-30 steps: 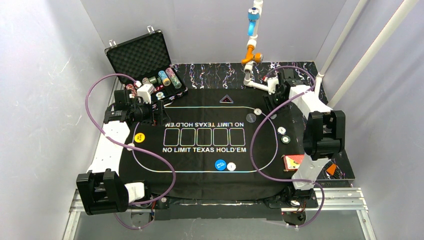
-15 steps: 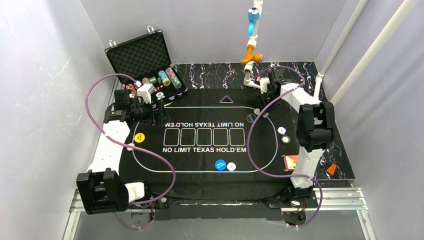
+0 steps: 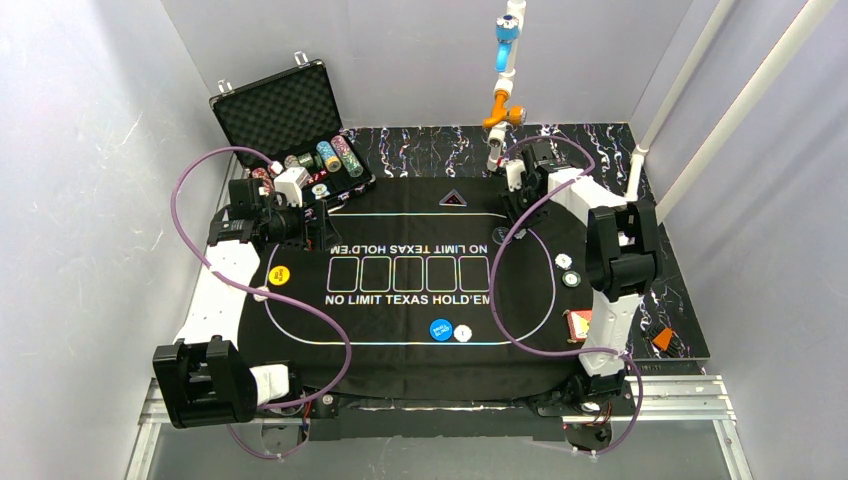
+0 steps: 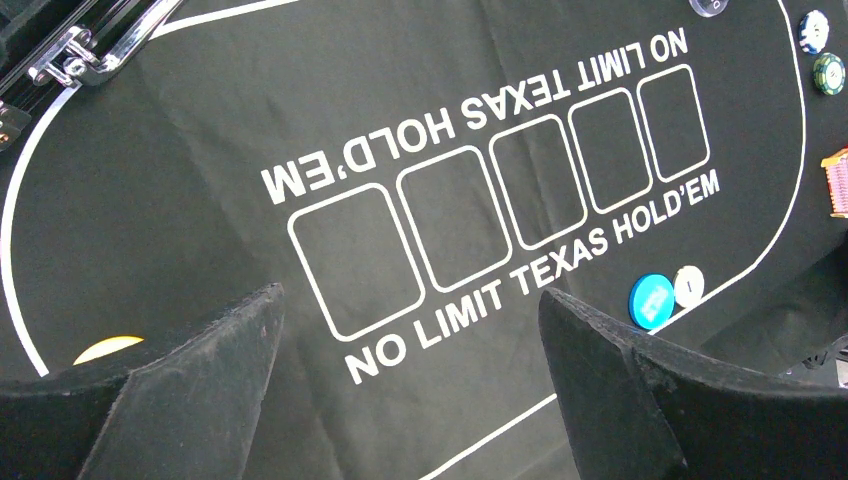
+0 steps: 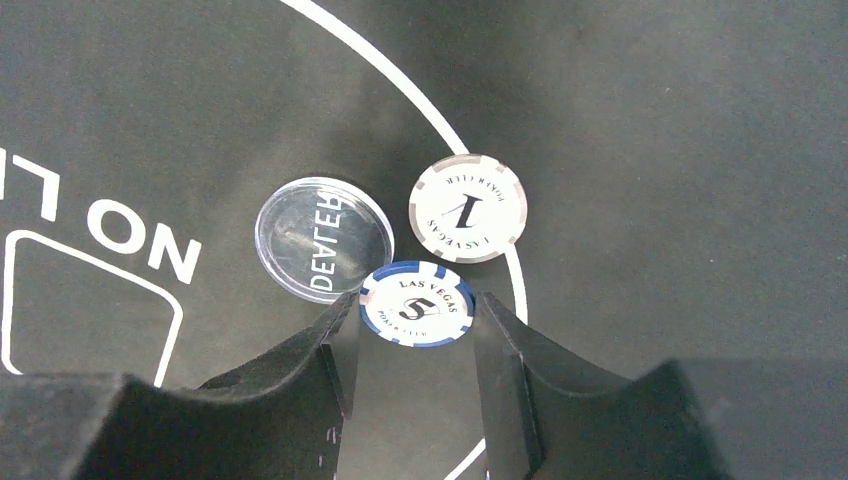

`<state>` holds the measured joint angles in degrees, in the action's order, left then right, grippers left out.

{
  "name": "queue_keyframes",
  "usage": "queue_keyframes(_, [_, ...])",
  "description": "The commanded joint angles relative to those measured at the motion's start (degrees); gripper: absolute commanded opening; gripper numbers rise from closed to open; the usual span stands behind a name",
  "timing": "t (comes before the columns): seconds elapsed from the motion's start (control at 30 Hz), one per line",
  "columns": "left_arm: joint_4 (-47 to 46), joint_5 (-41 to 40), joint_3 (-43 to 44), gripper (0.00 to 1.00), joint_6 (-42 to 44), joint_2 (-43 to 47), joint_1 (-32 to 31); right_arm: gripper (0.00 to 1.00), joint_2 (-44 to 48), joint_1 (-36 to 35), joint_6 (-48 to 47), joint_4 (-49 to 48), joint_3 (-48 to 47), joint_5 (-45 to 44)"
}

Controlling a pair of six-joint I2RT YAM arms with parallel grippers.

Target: Distribute texas hold em gaming equipment

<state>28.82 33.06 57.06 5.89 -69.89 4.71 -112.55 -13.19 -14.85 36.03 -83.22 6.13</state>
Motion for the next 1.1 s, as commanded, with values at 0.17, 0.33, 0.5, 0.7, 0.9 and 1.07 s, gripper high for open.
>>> queue_keyframes(0.17, [0.98,1.19,1.49,0.98,0.44,0.27,0.04,0.52,-0.30,-0.43,0.66,-0.54,0.12,-1.45])
queue_keyframes(0.33, [0.97,1.22,1.45,0.98,0.35,0.16,0.04,0.54,-0.17,-0.43,0.61,-0.57,0.89,-1.57])
queue_keyframes(0.5, [0.85,1.14,1.42,0.98,0.36,0.17,0.05,0.57,0.22,-0.43,0.61,-0.34,1.24,-1.47])
queue_keyframes(0.7, [0.89,0.97,1.28,0.98,0.53,0.27,0.04,0.69,1.90,-0.43,-0.15,0.92,1.33,-0.92])
queue_keyframes(0.9, [1.32,0.41,1.13,0.98,0.83,1.14,0.04,0.73,7.53,-0.23,-2.38,3.56,2.35,-2.43])
queue_keyframes(1.07, [1.37,0.54,1.11,0.98,0.64,1.90,0.06,0.68,10.77,1.82,-3.46,4.83,3.94,-3.41])
